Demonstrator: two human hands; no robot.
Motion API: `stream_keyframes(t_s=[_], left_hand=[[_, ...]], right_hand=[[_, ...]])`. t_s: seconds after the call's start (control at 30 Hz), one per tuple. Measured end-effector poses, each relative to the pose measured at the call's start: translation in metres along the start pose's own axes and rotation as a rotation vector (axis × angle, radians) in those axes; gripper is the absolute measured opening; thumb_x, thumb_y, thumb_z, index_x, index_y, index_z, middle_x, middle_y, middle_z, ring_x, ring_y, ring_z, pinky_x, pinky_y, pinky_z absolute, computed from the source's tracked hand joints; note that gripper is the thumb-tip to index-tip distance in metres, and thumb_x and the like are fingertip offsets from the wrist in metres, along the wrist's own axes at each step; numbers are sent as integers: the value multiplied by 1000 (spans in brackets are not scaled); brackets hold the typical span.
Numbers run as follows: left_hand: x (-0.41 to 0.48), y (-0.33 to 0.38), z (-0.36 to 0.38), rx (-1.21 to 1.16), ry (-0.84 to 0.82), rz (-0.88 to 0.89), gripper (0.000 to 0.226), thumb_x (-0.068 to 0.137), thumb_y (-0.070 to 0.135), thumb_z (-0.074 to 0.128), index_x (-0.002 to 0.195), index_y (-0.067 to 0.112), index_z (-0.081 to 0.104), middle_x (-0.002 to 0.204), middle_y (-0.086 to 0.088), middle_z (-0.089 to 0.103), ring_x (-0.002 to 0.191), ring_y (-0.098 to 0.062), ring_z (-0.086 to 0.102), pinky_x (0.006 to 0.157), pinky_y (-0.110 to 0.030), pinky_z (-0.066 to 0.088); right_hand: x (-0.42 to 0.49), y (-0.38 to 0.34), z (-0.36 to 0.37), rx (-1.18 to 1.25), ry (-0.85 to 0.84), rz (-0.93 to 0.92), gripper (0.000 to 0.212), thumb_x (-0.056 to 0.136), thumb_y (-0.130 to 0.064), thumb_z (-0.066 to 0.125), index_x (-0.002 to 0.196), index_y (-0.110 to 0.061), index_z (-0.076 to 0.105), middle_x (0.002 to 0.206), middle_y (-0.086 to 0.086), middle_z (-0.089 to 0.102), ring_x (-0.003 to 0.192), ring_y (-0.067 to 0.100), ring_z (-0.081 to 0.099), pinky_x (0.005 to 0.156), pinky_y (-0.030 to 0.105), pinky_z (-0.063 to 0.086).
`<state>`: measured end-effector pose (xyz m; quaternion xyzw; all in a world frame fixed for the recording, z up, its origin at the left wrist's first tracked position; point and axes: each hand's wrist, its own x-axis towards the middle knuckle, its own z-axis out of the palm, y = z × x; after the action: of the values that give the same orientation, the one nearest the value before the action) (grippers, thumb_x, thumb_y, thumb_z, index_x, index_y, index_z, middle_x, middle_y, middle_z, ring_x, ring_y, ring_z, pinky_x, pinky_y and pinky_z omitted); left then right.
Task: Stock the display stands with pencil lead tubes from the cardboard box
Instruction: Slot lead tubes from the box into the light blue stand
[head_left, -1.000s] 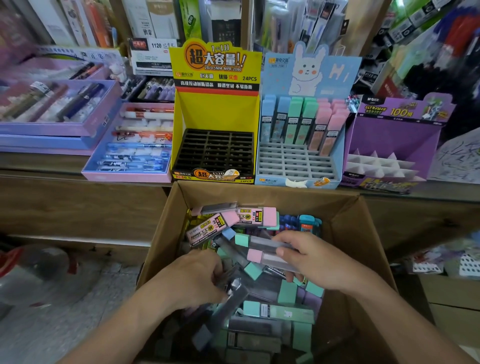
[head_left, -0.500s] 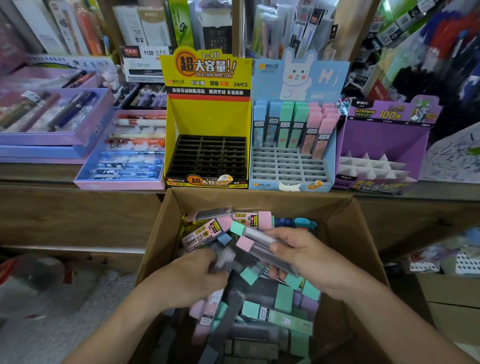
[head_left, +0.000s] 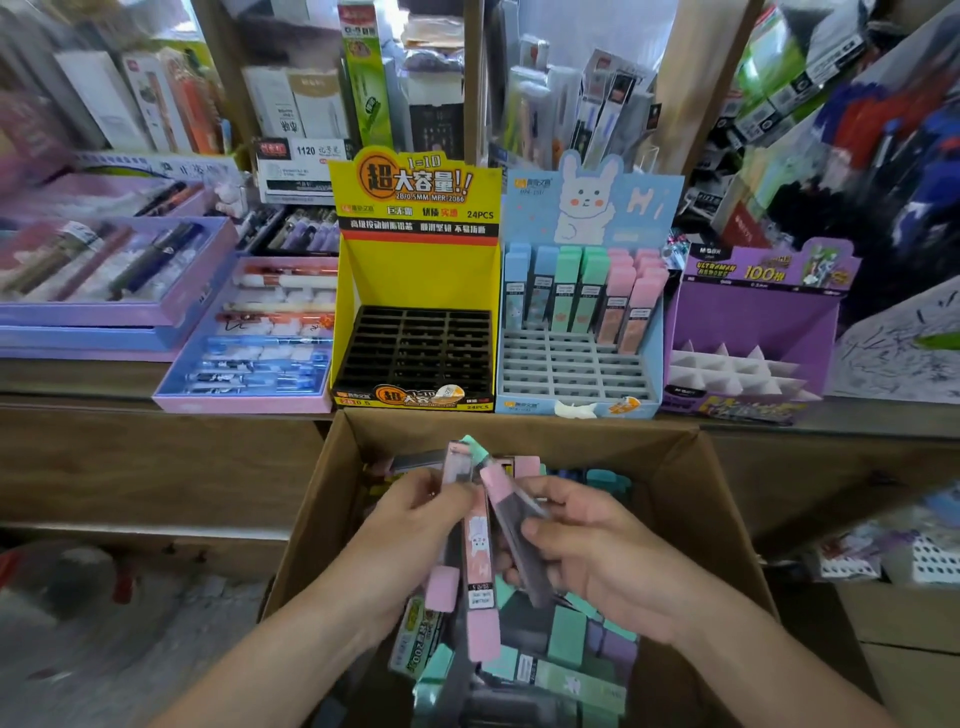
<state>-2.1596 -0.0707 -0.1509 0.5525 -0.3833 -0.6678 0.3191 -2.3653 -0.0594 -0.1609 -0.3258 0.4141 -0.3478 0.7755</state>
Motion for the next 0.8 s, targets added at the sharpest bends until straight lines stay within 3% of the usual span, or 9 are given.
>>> stream_keyframes(t_s=[0.1, 0.2, 0.27, 0.43, 0.53, 0.7, 0.8], left_hand=[[2, -1, 9, -25, 5, 8, 28, 99, 34, 65, 117, 13, 69, 100, -20, 78, 91, -42, 75, 88, -60, 59], [0, -6, 15, -69, 1, 5, 25, 104, 34, 57, 114, 17, 72, 104, -21, 77, 97, -43, 74, 87, -53, 62], [-2, -10, 21, -98, 27, 9, 25, 105, 35, 54, 113, 19, 72, 103, -21, 78, 97, -45, 73, 86, -57, 62], [-6, -17, 26, -116, 80, -8, 26, 104, 42, 51, 120, 26, 65, 104, -1, 81, 98, -22, 77, 93, -49, 60], [-6, -16, 26, -149, 84, -24, 29, 102, 45, 53, 119, 25, 65, 104, -2, 81, 98, -21, 77, 95, -48, 59], [-7, -18, 27, -38, 83, -7, 21, 99, 24, 66, 119, 19, 65, 110, -5, 78, 104, -21, 75, 98, -49, 58], [-7, -16, 27, -83, 88, 12, 21, 100, 19, 65, 120, 14, 66, 107, -9, 78, 102, -25, 75, 97, -52, 58]], right_hand=[[0, 1, 2, -6, 11, 9, 35, 100, 8, 52, 133, -1, 57, 111, 25, 70, 96, 39, 69, 85, 46, 58], [-1, 1, 5, -25, 34, 18, 34, 101, 6, 52, 133, -3, 57, 114, 25, 71, 98, 39, 71, 87, 48, 59], [0, 5, 7, -57, 68, 25, 33, 102, 6, 52, 132, -5, 58, 109, 21, 74, 95, 37, 73, 86, 48, 61], [4, 16, 14, -222, 120, 29, 27, 102, -2, 58, 126, -12, 62, 110, 16, 75, 95, 35, 75, 82, 49, 63], [5, 20, 16, -297, 126, 24, 27, 100, -8, 63, 124, -18, 61, 102, 7, 77, 93, 31, 77, 77, 44, 64], [6, 21, 16, -357, 133, -43, 29, 100, -14, 65, 126, -22, 59, 98, 0, 77, 84, 19, 77, 69, 33, 62], [6, 18, 13, -329, 134, -73, 25, 101, -16, 63, 125, -23, 63, 101, 5, 77, 88, 23, 76, 71, 33, 62]])
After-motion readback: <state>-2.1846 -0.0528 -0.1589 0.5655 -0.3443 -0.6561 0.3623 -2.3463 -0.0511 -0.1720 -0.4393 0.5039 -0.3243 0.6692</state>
